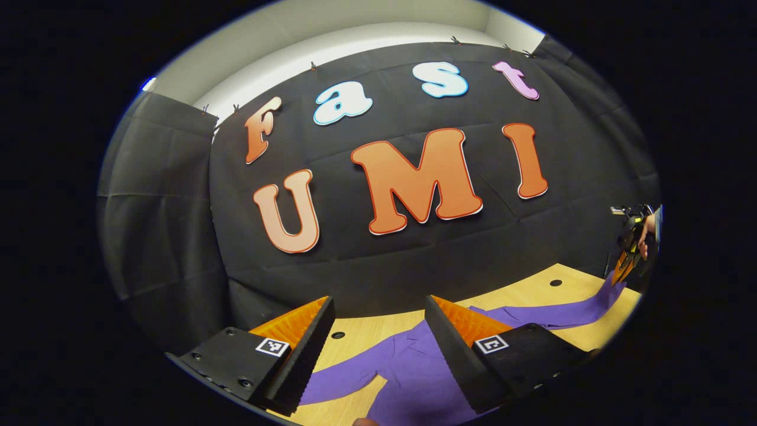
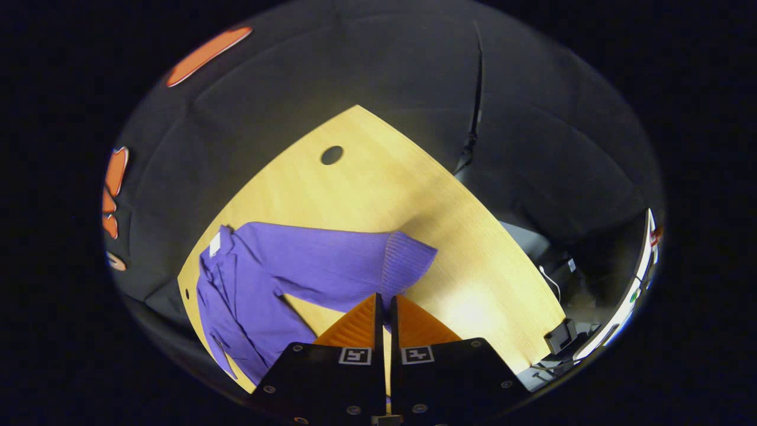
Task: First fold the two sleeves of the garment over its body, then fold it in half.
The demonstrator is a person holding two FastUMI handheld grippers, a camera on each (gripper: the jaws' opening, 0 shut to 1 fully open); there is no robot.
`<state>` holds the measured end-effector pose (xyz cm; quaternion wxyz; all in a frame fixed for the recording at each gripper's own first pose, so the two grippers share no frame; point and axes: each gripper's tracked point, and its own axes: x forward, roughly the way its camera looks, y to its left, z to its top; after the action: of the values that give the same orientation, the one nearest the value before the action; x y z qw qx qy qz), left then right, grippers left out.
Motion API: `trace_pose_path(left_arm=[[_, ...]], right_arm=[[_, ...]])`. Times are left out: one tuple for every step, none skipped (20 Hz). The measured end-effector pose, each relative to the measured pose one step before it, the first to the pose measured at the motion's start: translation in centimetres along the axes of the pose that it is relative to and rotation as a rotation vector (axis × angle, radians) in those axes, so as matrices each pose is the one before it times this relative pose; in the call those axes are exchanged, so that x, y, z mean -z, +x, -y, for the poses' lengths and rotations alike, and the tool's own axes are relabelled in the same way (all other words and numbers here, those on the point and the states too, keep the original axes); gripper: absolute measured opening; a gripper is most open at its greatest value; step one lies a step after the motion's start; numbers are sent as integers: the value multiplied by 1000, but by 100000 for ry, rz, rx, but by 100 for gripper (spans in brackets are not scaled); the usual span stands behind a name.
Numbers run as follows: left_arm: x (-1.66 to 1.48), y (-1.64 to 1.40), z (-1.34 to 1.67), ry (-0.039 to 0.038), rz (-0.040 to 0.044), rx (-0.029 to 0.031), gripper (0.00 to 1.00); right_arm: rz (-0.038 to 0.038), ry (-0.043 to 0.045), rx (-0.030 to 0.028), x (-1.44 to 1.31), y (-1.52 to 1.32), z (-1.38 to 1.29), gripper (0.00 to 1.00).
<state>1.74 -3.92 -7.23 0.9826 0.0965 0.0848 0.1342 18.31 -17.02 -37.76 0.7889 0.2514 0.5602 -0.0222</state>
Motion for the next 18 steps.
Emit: trace_pose_path(left_arm=[[251, 146, -611, -813, 173, 331, 98], [309, 228, -627, -845, -197, -197, 98], [62, 127, -646, -614, -130, -178, 98], [318, -32, -798, -432, 211, -403, 98], [67, 156, -721, -301, 161, -401, 98], [316, 98, -742, -531, 26, -375, 98], [284, 67, -626, -585, -416, -501, 98], [428, 35, -676, -716, -632, -505, 98], [456, 67, -652, -768, -705, -517, 98], [375, 44, -718, -712, -679, -608, 98], [252, 70, -729, -545, -578, -683, 98], [426, -99, -545, -510, -527, -514, 98], [325, -17, -590, -357, -727, -484, 98], [441, 69, -714, -172, -650, -763, 98], [165, 124, -693, -103, -457, -676, 98], [429, -21, -750, -151, -432, -881, 98], [276, 157, -786, 313, -927, -1180, 98], [221, 170, -1002, 756, -869, -1995, 98]], right_arm=[[808, -2399, -1350, -144, -741, -1588, 4], [1088, -2232, -1329, -76, -707, -1469, 4], [875, -2271, -697, -229, -621, -1467, 4], [1203, -2274, -898, -239, -782, -1305, 4], [867, -2383, -795, -264, -643, -1388, 4], [875, -2129, -1019, -204, -621, -1455, 4], [709, -2062, -800, -332, -388, -1381, 4], [868, -1898, -913, -240, -504, -1482, 4], [753, -2007, -928, -289, -330, -1367, 4], [646, -1933, -510, -135, -294, -1189, 4], [318, -2254, -959, -219, -223, -1285, 4], [483, -1701, -1247, -294, -140, -1433, 4], [76, -1687, -1460, -196, -55, -1418, 4], [203, -1485, -1177, -154, -40, -1315, 4], [-2, -1726, -1063, -166, -15, -1309, 4], [-19, -1259, -1086, -97, 141, -1316, 4], [-664, -1376, -1610, 6, -117, -1362, 4], [-255, -1130, -1827, -9, -177, -1476, 4]])
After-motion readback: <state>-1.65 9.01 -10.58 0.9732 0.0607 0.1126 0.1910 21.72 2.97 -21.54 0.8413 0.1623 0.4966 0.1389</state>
